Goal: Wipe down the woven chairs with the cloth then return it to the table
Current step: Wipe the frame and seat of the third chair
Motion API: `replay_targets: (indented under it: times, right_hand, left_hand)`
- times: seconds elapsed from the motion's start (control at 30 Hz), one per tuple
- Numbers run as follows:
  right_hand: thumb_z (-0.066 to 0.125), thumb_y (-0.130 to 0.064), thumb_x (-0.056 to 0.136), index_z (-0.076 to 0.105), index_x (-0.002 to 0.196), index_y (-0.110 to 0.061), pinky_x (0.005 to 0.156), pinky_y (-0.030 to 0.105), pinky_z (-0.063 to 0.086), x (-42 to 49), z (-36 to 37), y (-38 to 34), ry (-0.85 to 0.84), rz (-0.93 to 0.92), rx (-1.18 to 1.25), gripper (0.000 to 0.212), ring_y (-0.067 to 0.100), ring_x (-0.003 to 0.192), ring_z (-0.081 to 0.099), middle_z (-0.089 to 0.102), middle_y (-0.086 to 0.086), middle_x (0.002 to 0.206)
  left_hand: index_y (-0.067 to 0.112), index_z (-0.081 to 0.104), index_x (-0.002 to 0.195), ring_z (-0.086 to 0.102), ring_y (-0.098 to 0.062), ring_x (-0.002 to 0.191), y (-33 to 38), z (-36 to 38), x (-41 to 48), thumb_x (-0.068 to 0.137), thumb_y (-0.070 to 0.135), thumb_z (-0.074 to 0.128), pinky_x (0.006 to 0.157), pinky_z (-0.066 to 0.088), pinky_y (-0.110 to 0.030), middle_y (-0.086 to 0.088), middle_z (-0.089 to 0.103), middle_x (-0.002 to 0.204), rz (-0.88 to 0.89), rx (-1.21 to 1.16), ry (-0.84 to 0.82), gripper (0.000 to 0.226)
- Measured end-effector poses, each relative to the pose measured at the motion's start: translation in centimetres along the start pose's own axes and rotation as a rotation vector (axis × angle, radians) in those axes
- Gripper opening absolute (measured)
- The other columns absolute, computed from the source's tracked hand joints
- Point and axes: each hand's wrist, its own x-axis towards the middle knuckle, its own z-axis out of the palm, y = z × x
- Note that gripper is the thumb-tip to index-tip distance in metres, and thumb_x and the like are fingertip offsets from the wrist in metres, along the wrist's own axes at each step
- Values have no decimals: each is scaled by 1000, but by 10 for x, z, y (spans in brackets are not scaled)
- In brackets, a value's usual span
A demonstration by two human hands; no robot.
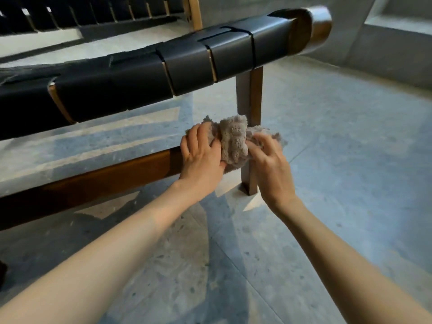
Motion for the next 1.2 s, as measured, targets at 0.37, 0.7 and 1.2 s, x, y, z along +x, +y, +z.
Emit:
replay_targets:
  times: [0.37,0.7,1.2]
  right_hand:
    - [35,-16,104,37,146,-10,119,28,17,27,3,34,-258,570,722,42,13,143,26,32,4,153]
    - [39,-23,103,31,144,-22,81,7,47,43,15,32,-371,610,1030,42,-4,104,55,52,-3,128]
    - [70,-25,82,36,137,-17,88,45,52,76,28,14,-117,568,575,65,25,105,59,61,6,115]
  left_hand:
    - [19,57,117,35,-29,113,31,6,33,99,32,40,88,23,-35,-11,44,119,-92,-145,106,28]
    - [20,59,116,28,-29,123,34,7,54,100,27,39,95,21,-38,-11,36,135,-159,-297,-48,26]
    - [9,51,132,51,-26,118,-21,3,35,103,30,33,92,38,-30,-13,57,129,-43,-519,-20,40]
